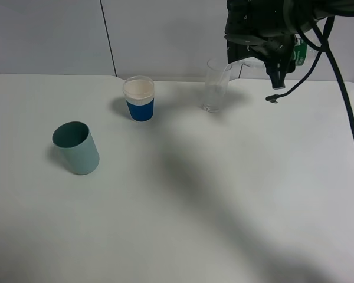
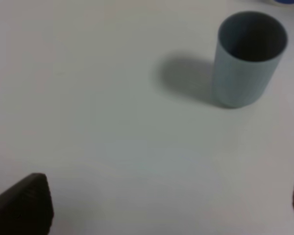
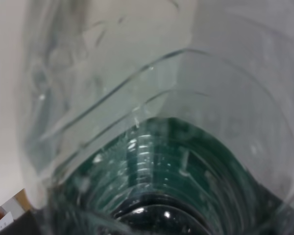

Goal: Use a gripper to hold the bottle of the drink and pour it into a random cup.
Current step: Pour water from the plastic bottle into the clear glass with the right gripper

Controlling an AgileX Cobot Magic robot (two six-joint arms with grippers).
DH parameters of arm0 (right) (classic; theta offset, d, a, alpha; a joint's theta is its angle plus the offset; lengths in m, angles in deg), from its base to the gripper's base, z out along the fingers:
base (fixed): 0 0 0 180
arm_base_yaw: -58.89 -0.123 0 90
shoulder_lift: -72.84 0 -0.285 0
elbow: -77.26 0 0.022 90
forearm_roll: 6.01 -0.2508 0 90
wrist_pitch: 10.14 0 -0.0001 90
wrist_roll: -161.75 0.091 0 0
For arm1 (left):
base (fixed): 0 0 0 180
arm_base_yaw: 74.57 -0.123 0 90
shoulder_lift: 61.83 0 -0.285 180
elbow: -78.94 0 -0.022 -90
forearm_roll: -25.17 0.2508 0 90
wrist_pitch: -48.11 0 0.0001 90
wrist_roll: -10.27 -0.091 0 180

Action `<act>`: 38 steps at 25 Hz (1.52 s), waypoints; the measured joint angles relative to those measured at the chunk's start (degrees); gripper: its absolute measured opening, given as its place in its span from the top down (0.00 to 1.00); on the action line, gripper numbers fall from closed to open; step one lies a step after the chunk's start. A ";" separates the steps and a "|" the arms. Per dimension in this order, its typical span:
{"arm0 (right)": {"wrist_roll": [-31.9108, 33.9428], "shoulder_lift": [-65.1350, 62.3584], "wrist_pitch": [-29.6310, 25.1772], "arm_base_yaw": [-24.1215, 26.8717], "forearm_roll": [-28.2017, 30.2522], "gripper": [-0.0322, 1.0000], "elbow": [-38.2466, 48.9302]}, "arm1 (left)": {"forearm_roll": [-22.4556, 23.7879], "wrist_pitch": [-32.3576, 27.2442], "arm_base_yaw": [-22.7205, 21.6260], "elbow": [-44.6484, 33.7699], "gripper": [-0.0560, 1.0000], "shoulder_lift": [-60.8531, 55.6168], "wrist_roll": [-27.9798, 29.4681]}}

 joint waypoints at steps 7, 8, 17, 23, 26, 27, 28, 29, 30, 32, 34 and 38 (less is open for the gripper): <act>0.00 0.00 0.00 0.00 1.23 0.44 0.00 | 0.00 0.00 0.00 0.00 0.01 0.00 0.00; 0.00 0.00 0.05 0.00 1.36 0.44 0.00 | 0.00 0.00 0.00 0.00 0.01 0.00 0.00; 0.00 0.00 0.23 0.00 1.48 0.44 0.00 | 0.00 0.00 0.00 0.00 0.01 0.00 0.00; -0.07 0.00 0.29 0.00 1.53 0.44 0.00 | 0.00 0.00 0.00 0.00 0.01 0.00 0.00; -0.23 0.00 0.29 0.00 2.01 0.44 0.00 | 0.00 0.00 0.00 0.00 0.01 0.00 0.00; -0.30 0.00 0.34 0.00 2.19 0.44 0.00 | 0.00 0.00 0.00 0.00 0.01 0.00 0.00; -0.37 0.00 0.34 0.00 2.36 0.44 0.00 | 0.00 0.00 0.00 0.00 0.01 0.00 0.00; -0.42 0.00 0.41 0.00 2.59 0.44 0.00 | 0.00 0.00 0.00 0.00 0.01 0.00 0.00; -0.42 0.00 0.41 0.00 2.66 0.44 0.00 | 0.00 0.00 0.00 0.00 0.01 0.00 0.00; -0.43 0.00 0.41 0.00 2.79 0.44 0.00 | 0.00 0.00 0.00 0.00 0.01 0.00 0.00; -0.67 0.00 0.45 0.00 2.95 0.44 0.00 | 0.00 0.00 0.00 0.00 0.01 0.00 0.00; -2.22 0.00 0.52 0.00 3.01 0.44 0.00 | 0.00 0.00 0.00 0.00 0.01 0.00 0.00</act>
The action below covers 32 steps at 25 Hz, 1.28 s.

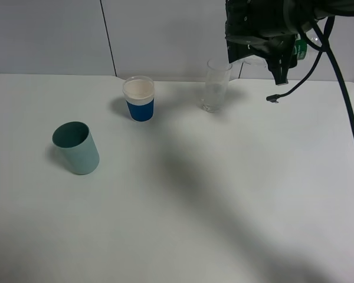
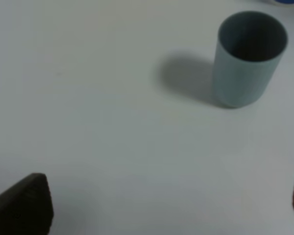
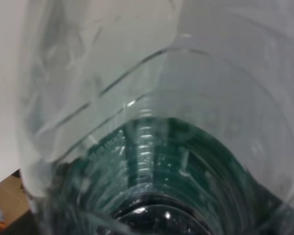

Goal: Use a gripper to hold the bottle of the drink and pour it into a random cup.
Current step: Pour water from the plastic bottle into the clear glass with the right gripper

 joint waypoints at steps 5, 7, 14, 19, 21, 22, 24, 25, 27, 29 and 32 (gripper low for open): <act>-0.38 0.00 0.89 0.00 0.01 0.44 0.00 | 0.00 0.00 0.00 0.00 0.01 0.00 0.00; -0.38 0.00 0.89 0.00 0.07 0.44 0.00 | 0.00 0.00 0.00 0.00 0.01 0.00 0.00; -0.38 0.00 0.96 0.00 1.07 0.44 0.00 | 0.00 0.00 0.00 0.00 0.01 0.00 0.00; -0.38 0.00 0.96 0.00 1.27 0.44 0.00 | 0.00 0.00 0.00 0.00 0.01 0.00 0.00; -0.38 0.00 0.96 0.00 1.52 0.44 0.00 | 0.00 0.00 0.00 0.00 0.01 0.00 0.00; -0.38 0.00 0.96 0.00 1.52 0.44 0.00 | 0.00 0.00 0.00 0.00 0.01 0.00 0.00; -0.38 0.00 0.96 0.00 1.95 0.44 0.00 | 0.00 0.00 0.00 0.00 0.01 0.00 0.00; -0.38 0.00 0.96 0.00 2.01 0.44 0.00 | 0.00 0.00 0.00 0.00 0.01 0.00 0.00; -0.38 0.00 0.96 0.00 2.35 0.44 0.00 | 0.00 0.00 0.00 0.00 0.01 0.00 0.00; -0.38 0.00 0.96 0.00 2.61 0.44 0.00 | 0.00 0.00 0.00 0.00 0.01 0.00 0.00; -0.38 0.00 0.96 0.00 2.94 0.44 0.00 | 0.00 0.00 0.00 0.00 0.01 0.00 0.00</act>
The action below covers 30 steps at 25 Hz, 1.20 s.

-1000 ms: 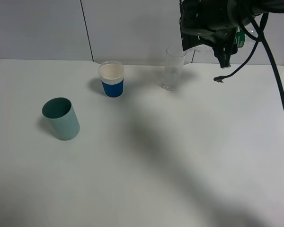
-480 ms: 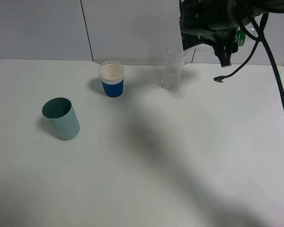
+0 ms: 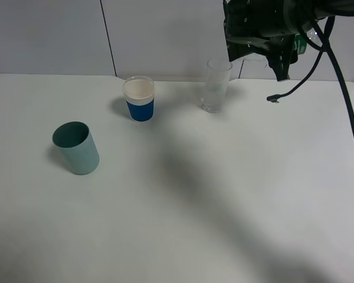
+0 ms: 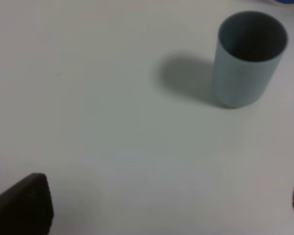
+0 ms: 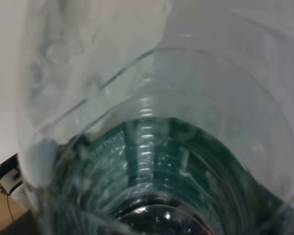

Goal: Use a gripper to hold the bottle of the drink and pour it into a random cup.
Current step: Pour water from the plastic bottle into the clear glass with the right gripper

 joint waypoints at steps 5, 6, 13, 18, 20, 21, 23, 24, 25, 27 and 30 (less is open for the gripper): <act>0.00 0.00 0.00 0.00 0.23 0.44 0.00 | 0.00 0.00 0.00 0.00 0.01 0.00 0.00; 0.00 0.00 -0.05 0.00 0.28 0.44 0.00 | 0.00 0.00 0.00 0.00 0.01 0.00 0.00; -0.40 0.00 -0.05 0.00 0.67 0.44 0.00 | 0.00 0.00 0.00 0.00 0.01 0.00 0.00; -0.40 0.00 -0.05 0.00 1.09 0.44 0.00 | 0.00 0.00 0.00 0.00 0.01 0.00 0.00; -0.40 0.00 -0.05 0.00 1.28 0.44 0.00 | 0.00 0.00 0.00 0.00 0.01 0.00 0.00; -0.40 0.00 -0.05 0.00 1.47 0.44 0.00 | 0.00 0.00 0.00 0.00 0.01 0.00 0.00; -0.40 0.00 -0.05 0.00 1.54 0.44 0.00 | 0.00 0.00 0.00 0.00 0.01 0.00 0.00; -0.40 0.00 -0.05 0.00 1.54 0.44 0.00 | 0.00 0.00 0.00 0.00 0.01 0.00 0.00; -0.40 0.00 -0.05 0.00 1.54 0.44 0.00 | 0.00 0.00 0.00 0.00 0.01 0.00 0.00; -0.40 0.00 -0.05 0.00 1.54 0.44 0.00 | 0.00 0.00 0.00 0.00 0.01 0.00 0.00; -0.40 0.00 -0.05 0.00 1.54 0.44 0.00 | 0.00 0.00 0.00 0.00 0.01 0.00 0.00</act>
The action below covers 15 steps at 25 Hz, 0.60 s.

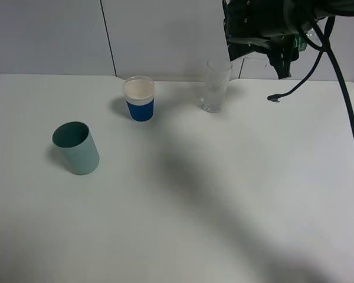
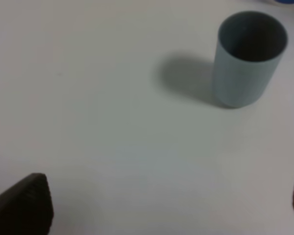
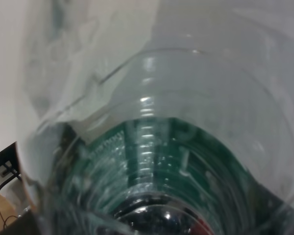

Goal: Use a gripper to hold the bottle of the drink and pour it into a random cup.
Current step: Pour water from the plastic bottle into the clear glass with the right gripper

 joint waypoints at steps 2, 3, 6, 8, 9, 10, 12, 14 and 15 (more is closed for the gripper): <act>0.17 0.00 0.00 0.00 0.00 0.44 0.00 | 0.00 0.00 0.00 0.00 0.01 0.00 0.00; 0.22 0.00 0.00 0.00 -0.05 0.44 0.00 | 0.00 0.00 0.00 0.00 0.01 0.00 0.00; 1.41 0.00 0.00 0.00 -0.96 0.44 0.00 | 0.00 0.00 0.00 0.00 0.01 0.00 0.00; 3.44 0.00 0.27 0.00 -1.84 0.44 0.00 | 0.00 0.00 0.00 0.00 0.01 0.00 0.00; 4.79 0.00 0.47 0.00 -2.54 0.44 0.00 | 0.00 0.00 0.00 0.00 0.01 0.00 0.00; 6.03 0.00 0.78 0.00 -3.27 0.44 0.00 | 0.00 0.00 0.00 0.00 0.01 0.00 0.00; 9.15 0.00 1.68 0.00 -5.04 0.44 0.00 | 0.00 0.00 0.00 0.00 0.01 0.00 0.00; 12.18 0.00 2.23 0.00 -6.32 0.44 0.00 | 0.00 0.00 0.00 0.00 0.01 0.00 0.00; 14.52 0.00 2.78 0.00 -6.68 0.44 0.00 | 0.00 0.00 0.00 0.00 0.01 0.00 0.00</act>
